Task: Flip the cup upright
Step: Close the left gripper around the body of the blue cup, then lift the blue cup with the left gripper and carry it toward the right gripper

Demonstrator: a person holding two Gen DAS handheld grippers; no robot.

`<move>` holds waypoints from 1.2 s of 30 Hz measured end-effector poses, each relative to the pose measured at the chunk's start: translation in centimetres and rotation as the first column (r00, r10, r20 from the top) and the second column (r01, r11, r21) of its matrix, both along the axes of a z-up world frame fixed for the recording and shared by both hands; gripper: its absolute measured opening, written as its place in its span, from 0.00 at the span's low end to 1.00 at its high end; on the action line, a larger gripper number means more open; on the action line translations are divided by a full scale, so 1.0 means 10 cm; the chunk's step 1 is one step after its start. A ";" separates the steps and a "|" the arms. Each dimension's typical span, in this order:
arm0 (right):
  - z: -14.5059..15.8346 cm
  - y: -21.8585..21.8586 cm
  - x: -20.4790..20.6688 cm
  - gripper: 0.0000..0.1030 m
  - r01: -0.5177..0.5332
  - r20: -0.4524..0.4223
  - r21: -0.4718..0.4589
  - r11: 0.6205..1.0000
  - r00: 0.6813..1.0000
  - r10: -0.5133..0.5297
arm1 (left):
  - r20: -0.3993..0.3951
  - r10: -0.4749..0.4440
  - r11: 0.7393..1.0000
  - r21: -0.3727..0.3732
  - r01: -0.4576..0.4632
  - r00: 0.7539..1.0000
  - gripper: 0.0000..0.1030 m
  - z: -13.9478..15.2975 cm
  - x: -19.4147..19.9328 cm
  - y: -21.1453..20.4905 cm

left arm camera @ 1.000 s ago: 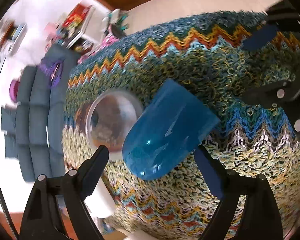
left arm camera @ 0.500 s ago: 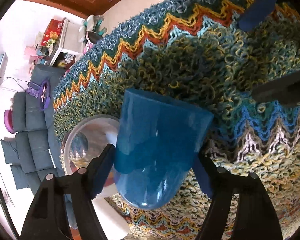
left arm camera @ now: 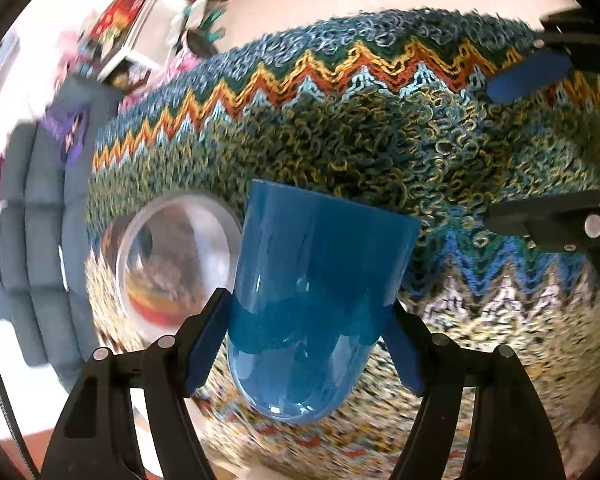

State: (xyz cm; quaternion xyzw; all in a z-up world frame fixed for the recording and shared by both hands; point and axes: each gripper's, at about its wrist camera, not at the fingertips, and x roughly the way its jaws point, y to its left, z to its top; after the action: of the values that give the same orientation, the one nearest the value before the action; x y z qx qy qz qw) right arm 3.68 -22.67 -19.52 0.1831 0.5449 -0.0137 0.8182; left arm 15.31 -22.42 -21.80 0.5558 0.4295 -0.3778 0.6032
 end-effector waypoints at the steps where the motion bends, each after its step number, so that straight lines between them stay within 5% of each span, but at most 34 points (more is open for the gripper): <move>1: 0.02 0.00 0.00 0.73 0.000 0.003 -0.001 1.000 1.000 0.000 | -0.006 0.028 1.000 0.002 -0.028 1.000 0.73 0.01 -0.01 0.02; 11: 0.18 0.04 -0.12 0.73 -0.005 0.032 -0.002 1.000 0.999 0.005 | -0.152 0.302 0.950 -0.034 -0.310 0.941 0.73 0.20 -0.27 0.33; 19: 0.30 0.12 -0.22 0.73 -0.025 0.054 -0.009 1.000 0.998 0.025 | -0.237 0.458 0.864 -0.109 -0.492 0.857 0.73 0.36 -0.51 0.69; 22: 0.36 0.16 -0.25 0.73 -0.034 0.068 -0.013 0.999 0.997 0.035 | -0.271 0.540 0.809 -0.095 -0.580 0.797 0.73 0.38 -0.58 0.89; 26: 0.43 0.26 -0.28 0.73 -0.065 0.078 -0.012 0.998 0.995 0.066 | -0.332 0.675 0.685 -0.051 -0.727 0.659 0.73 0.36 -0.66 1.25; 28: 0.45 0.32 -0.29 0.73 -0.088 0.079 -0.014 0.996 0.993 0.088 | -0.386 0.735 0.593 -0.031 -0.804 0.557 0.73 0.36 -0.71 1.47; 35: 0.47 0.62 -0.33 0.73 -0.176 0.080 -0.014 0.984 0.981 0.176 | -0.494 0.813 0.335 -0.033 -0.941 0.307 0.73 0.30 -0.98 2.11; 36: 0.47 0.65 -0.34 0.73 -0.185 0.077 -0.011 0.983 0.980 0.185 | -0.513 0.818 0.283 -0.034 -0.959 0.260 0.73 0.28 -1.02 2.21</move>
State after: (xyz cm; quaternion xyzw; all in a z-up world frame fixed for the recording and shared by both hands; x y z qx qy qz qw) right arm 0.30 -16.19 -14.85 0.1304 0.5273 0.0685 0.8368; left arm 5.12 -0.31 -19.05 0.0034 0.7088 -0.1338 0.6926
